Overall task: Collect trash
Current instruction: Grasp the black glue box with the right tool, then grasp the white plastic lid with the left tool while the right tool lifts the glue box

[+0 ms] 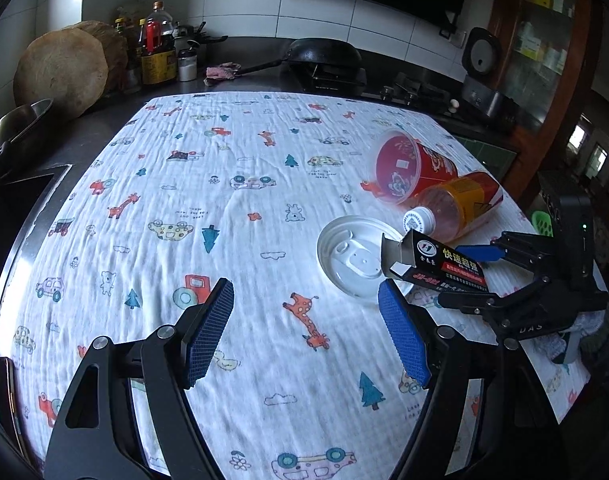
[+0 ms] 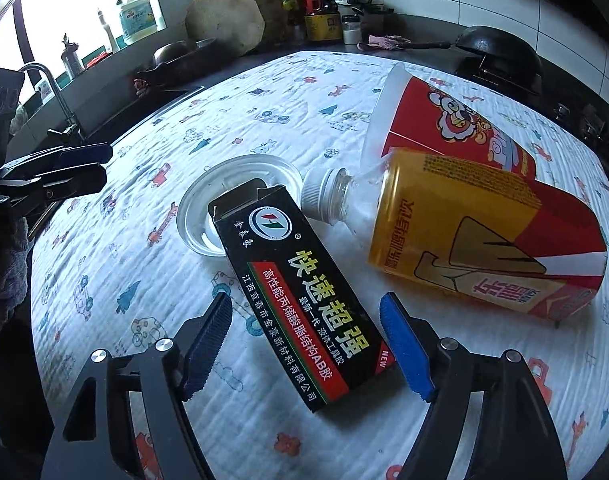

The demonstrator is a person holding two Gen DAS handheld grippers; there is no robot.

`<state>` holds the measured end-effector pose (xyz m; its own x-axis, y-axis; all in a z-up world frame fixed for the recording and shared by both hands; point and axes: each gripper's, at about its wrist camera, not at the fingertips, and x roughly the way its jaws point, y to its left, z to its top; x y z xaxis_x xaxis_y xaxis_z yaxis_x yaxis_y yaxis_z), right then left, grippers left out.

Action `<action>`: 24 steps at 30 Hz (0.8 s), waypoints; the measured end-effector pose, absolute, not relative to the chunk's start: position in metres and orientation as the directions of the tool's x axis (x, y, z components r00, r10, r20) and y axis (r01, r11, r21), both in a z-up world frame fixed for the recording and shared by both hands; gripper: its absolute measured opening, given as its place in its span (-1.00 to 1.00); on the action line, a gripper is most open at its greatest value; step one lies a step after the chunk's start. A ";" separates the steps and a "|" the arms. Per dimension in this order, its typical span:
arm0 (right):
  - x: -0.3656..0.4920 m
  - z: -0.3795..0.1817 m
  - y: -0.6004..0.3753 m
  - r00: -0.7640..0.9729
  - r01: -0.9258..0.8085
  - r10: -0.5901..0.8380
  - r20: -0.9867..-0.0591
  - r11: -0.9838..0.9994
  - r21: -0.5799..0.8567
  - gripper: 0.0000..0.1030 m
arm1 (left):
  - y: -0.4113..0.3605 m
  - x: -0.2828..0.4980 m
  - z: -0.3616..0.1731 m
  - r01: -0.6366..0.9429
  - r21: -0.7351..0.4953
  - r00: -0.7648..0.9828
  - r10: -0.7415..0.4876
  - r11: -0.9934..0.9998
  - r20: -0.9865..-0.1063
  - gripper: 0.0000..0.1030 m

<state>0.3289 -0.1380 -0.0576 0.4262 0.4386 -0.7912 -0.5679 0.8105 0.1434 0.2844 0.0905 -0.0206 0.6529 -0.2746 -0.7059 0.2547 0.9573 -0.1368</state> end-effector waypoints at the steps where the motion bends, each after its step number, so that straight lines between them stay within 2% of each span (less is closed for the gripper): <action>1: 0.330 -0.058 -0.135 0.426 -0.570 0.436 -0.793 0.809 0.139 0.43 | 0.090 0.286 -0.022 0.258 -0.136 0.650 -0.276 0.957 -0.708 0.44; 6: 0.335 -0.060 -0.129 0.416 -0.588 0.441 -0.795 0.798 0.135 0.35 | 0.087 0.291 -0.025 0.270 -0.130 0.639 -0.279 0.954 -0.717 0.44; 11: 0.333 -0.058 -0.127 0.411 -0.601 0.445 -0.796 0.789 0.131 0.12 | 0.085 0.294 -0.030 0.284 -0.118 0.627 -0.277 0.952 -0.728 0.44; 21: 0.303 -0.049 -0.144 0.429 -0.572 0.441 -0.788 0.808 0.141 -0.12 | 0.061 0.299 -0.039 0.359 -0.092 0.592 -0.302 0.929 -0.747 0.44; 24: 0.291 -0.042 -0.154 0.442 -0.563 0.445 -0.779 0.813 0.145 -0.12 | 0.048 0.300 -0.041 0.408 -0.063 0.580 -0.312 0.911 -0.752 0.68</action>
<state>0.2913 -0.1536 -0.0419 0.4420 0.4454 -0.7786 -0.5632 0.8134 0.1455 0.3002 0.0483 -0.0412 0.5804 -0.3118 -0.7523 0.4082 0.9108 -0.0627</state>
